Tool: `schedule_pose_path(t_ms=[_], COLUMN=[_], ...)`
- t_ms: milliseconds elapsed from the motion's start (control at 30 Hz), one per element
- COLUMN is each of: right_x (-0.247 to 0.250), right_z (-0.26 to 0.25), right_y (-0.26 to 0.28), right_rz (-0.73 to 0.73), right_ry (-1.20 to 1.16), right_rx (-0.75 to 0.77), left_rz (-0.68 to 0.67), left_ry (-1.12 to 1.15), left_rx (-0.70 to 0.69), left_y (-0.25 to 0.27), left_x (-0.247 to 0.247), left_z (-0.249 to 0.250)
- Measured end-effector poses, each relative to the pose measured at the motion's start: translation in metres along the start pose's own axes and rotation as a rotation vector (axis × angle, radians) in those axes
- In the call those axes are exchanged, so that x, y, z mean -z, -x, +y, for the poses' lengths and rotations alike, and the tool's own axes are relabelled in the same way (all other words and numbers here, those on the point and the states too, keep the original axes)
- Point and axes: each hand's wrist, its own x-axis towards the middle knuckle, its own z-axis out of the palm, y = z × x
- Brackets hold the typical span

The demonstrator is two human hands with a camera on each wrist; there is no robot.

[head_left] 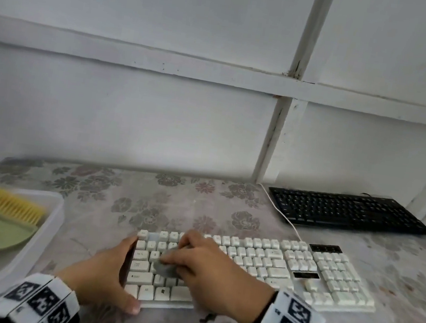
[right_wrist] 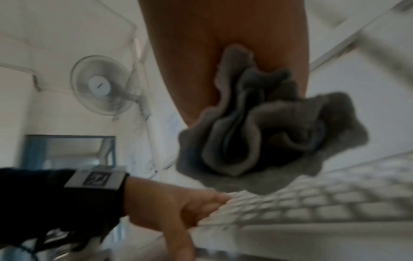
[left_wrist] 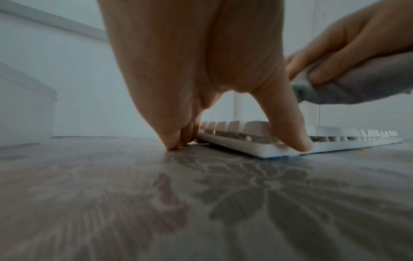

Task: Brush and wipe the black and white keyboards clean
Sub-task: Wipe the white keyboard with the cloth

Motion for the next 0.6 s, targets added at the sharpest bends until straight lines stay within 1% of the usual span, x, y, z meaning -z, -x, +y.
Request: schedule_pose_path(t_ms=[67,133,233,300,433,600], right_x=[-0.014,-0.024,-0.034,-0.036,-0.032,-0.014], right_z=[-0.017,-0.026,-0.026,-0.02,0.002,0.034], right_y=[-0.019,-0.029,-0.032,-0.029,-0.016,0.01], right_rz=[-0.044,-0.09,-0.124,-0.122,-0.051,-0.027], right_ry=[0.072,0.134,0.191,0.219,0.194,0.148], right_rx=[0.067,0.111,0.114,0.09,0.103,0.033], left_rz=[-0.007,-0.004,-0.001,0.003,0.03,0.044], left_ry=[-0.025,-0.068,-0.068,-0.08,-0.094,-0.12], left_rx=[-0.025,-0.008,0.01,0.014,0.025,0.045], left_y=[-0.001,0.0,0.0,0.001,0.004,0.008], left_x=[0.003,0.004,0.003,0.002,0.001,0.0], left_z=[-0.002,-0.003,0.0,0.003,0.007,0.016])
